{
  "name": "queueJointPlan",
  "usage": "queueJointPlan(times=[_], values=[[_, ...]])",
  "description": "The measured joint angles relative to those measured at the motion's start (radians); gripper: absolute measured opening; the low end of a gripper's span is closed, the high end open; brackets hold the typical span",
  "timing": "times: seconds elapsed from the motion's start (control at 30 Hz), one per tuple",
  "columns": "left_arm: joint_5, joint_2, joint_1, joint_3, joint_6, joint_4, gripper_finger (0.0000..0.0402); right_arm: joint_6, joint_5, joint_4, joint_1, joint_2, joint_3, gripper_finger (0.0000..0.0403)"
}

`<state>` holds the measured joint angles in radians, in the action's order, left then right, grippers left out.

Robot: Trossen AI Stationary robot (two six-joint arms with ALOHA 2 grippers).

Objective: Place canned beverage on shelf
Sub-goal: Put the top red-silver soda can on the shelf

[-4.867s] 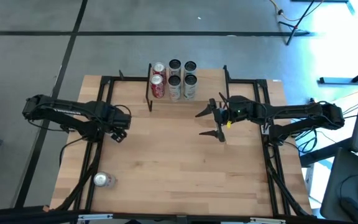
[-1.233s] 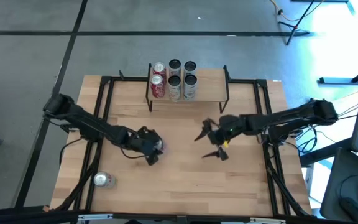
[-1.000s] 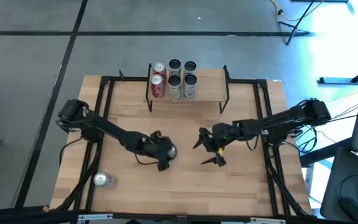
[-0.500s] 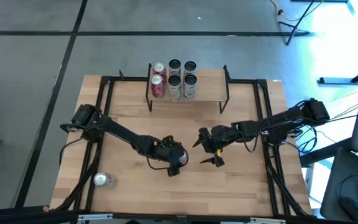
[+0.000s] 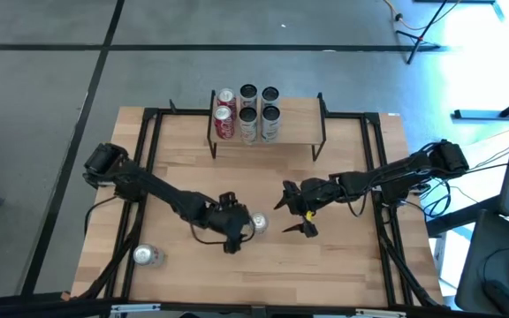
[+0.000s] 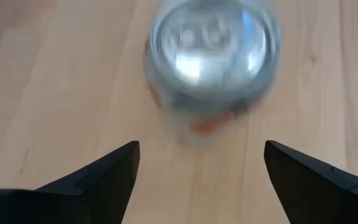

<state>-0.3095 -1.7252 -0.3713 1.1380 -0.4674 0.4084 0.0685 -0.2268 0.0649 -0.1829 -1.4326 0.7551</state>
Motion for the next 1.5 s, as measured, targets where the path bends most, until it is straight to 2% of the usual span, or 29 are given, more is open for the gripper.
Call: queueJointPlan(times=[0.17, 0.3, 0.47, 0.6, 0.73, 0.97, 1.1, 1.2, 1.33, 1.5], values=[[-0.059, 0.007, -0.040, -0.085, -0.034, -0.028, 0.0328, -0.023, 0.030, 0.107, -0.006, -0.071, -0.008, 0.0365], [-0.123, 0.006, -0.057, -0.212, -0.052, -0.214, 0.0328, -0.023, 0.045, 0.279, -0.021, -0.174, -0.027, 0.0365], [-0.144, 0.006, -0.059, -0.323, -0.053, -0.430, 0.0328, -0.033, 0.060, 0.503, -0.028, -0.307, -0.046, 0.0365], [-0.164, 0.006, -0.048, -0.350, -0.047, -0.522, 0.0328, -0.034, 0.060, 0.652, -0.026, -0.393, -0.046, 0.0365], [-0.188, 0.006, -0.033, -0.352, -0.042, -0.526, 0.0328, -0.016, 0.058, 0.766, -0.026, -0.450, -0.040, 0.0365], [-0.221, 0.006, -0.009, -0.352, -0.019, -0.546, 0.0328, 0.019, 0.134, 0.777, -0.024, -0.512, 0.021, 0.0365], [-0.219, 0.006, -0.003, -0.352, -0.018, -0.546, 0.0328, 0.024, 0.140, 0.776, -0.025, -0.529, 0.044, 0.0361], [-0.220, 0.006, -0.003, -0.352, -0.017, -0.541, 0.0328, 0.023, 0.145, 0.774, -0.024, -0.529, 0.044, 0.0334], [-0.219, 0.006, -0.004, -0.352, -0.017, -0.530, 0.0328, 0.022, 0.163, 0.774, -0.026, -0.529, 0.044, 0.0274], [-0.212, 0.006, -0.008, -0.352, -0.018, -0.517, 0.0328, 0.024, 0.192, 0.711, -0.027, -0.498, 0.045, 0.0273]])
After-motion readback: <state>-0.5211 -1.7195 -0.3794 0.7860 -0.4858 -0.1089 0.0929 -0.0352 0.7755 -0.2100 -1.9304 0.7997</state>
